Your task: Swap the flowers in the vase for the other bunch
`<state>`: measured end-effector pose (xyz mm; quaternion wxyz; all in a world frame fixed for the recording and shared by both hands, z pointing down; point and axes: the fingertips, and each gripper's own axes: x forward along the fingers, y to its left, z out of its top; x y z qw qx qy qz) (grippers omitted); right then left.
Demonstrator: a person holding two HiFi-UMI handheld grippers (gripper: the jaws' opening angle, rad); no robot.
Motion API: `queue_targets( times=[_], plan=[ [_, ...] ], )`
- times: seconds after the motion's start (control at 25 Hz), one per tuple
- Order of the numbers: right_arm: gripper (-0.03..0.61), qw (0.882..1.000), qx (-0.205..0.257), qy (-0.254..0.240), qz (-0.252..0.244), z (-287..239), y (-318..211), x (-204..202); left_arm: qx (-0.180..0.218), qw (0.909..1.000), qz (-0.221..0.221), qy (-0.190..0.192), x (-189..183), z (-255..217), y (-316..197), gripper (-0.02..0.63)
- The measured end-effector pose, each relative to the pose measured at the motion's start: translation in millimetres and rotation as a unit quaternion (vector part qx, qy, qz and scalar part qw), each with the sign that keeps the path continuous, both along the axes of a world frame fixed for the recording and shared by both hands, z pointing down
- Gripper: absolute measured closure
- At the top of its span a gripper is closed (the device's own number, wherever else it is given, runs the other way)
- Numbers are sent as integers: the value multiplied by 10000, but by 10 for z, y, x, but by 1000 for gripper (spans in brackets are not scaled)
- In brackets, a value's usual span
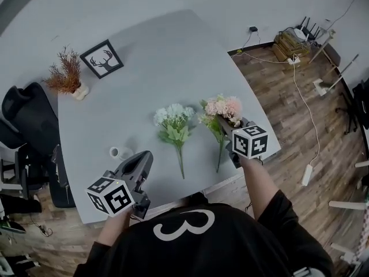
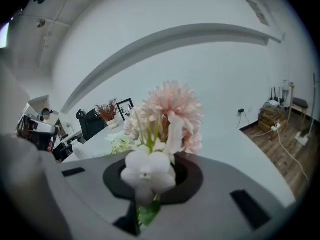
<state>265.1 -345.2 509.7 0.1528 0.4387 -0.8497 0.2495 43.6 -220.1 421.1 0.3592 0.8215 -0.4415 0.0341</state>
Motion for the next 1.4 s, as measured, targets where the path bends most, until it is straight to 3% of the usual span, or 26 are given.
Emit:
queue_targets(
  times=[0.32,0.84,1.16,1.4],
  plan=[
    [517,9964,-786,-317,36,499,-256,14,-99,9992,-383,-68,-9,108,-201,601],
    [515,9935,-1125,-155,-111,771,-300,-46,-182,9971,-730,150,-18,185,-337,601],
    [431,9926,-1102,-445,232,741,-393,-1,-218,9958,-830,322,-42,163,-331,601],
    [311,9917,-1006,-647,479,655,-372,62,-153,9962,-771,382,-55,114,-262,601]
  ],
)
